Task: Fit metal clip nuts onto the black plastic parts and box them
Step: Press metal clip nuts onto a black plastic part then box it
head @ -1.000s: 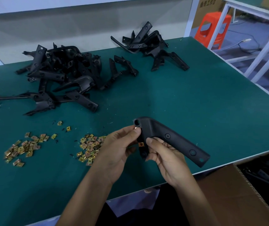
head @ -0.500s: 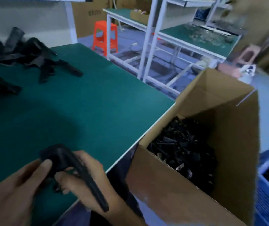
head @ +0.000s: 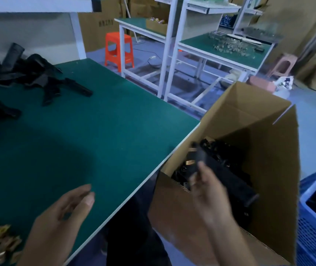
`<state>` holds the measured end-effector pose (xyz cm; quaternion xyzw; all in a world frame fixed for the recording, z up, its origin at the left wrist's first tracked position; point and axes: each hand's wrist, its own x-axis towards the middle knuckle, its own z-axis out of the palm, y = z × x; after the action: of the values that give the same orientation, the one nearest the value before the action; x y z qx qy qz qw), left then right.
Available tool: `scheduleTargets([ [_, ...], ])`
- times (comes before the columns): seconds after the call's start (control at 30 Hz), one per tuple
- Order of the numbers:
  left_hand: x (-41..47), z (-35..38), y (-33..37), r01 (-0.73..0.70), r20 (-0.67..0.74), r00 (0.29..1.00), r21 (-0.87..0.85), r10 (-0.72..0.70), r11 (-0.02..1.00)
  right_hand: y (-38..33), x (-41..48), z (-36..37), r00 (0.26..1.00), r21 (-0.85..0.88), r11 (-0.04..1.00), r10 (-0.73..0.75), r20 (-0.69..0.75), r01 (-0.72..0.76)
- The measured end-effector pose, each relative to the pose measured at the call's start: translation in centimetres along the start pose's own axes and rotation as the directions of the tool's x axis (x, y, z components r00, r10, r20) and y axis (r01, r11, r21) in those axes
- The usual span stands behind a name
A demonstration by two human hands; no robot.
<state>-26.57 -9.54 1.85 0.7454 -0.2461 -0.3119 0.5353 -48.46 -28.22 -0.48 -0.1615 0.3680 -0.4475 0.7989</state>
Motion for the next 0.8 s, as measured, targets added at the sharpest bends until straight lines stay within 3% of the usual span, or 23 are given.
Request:
scheduleTargets([
  [0.03,0.2,-0.9,-0.4,0.003,-0.033,0.999,0.01,-0.002,1.0,-1.9,0.9,-0.4,0.989,0.097,0.993,-0.058,-0.136,0.072],
  [0.1,0.4,-2.8,-1.0,0.009,-0.086,0.996,0.035,-0.006,0.999,-3.1,1.5,-1.9,0.964,0.182,0.976,-0.069,-0.255,0.118],
  [0.27,1.5,-7.9,-2.4,0.02,-0.309,0.951,0.146,0.027,0.989,2.2,0.8,2.4,0.999,-0.069,0.997,-0.024,0.036,0.026],
  [0.37,2.7,-11.1,-3.3,0.051,-0.422,0.901,0.325,0.096,0.944,8.2,-0.5,8.3,0.98,-0.386,0.918,-0.02,0.2,0.097],
  [0.53,5.8,-17.2,-4.8,0.169,-0.528,0.82,0.592,0.22,0.788,17.2,-3.0,13.3,0.793,-0.641,0.684,0.149,0.591,0.349],
  [0.6,7.0,-19.5,-5.7,0.276,-0.551,0.815,0.642,0.179,0.715,19.7,-2.8,13.6,0.737,-0.689,0.538,0.172,0.653,0.486],
  [0.67,8.2,-21.1,-6.3,0.329,-0.506,0.857,0.681,0.095,0.655,20.7,-2.5,13.4,0.709,-0.706,0.44,0.195,0.678,0.554],
  [0.73,9.3,-21.7,-6.5,0.375,-0.474,0.88,0.676,-0.015,0.634,20.9,-2.0,13.0,0.7,-0.7,0.424,0.189,0.689,0.575],
  [0.8,10.2,-21.6,-6.6,0.38,-0.51,0.86,0.636,-0.003,0.672,20.8,-1.6,12.8,0.705,-0.694,0.456,0.183,0.686,0.557],
])
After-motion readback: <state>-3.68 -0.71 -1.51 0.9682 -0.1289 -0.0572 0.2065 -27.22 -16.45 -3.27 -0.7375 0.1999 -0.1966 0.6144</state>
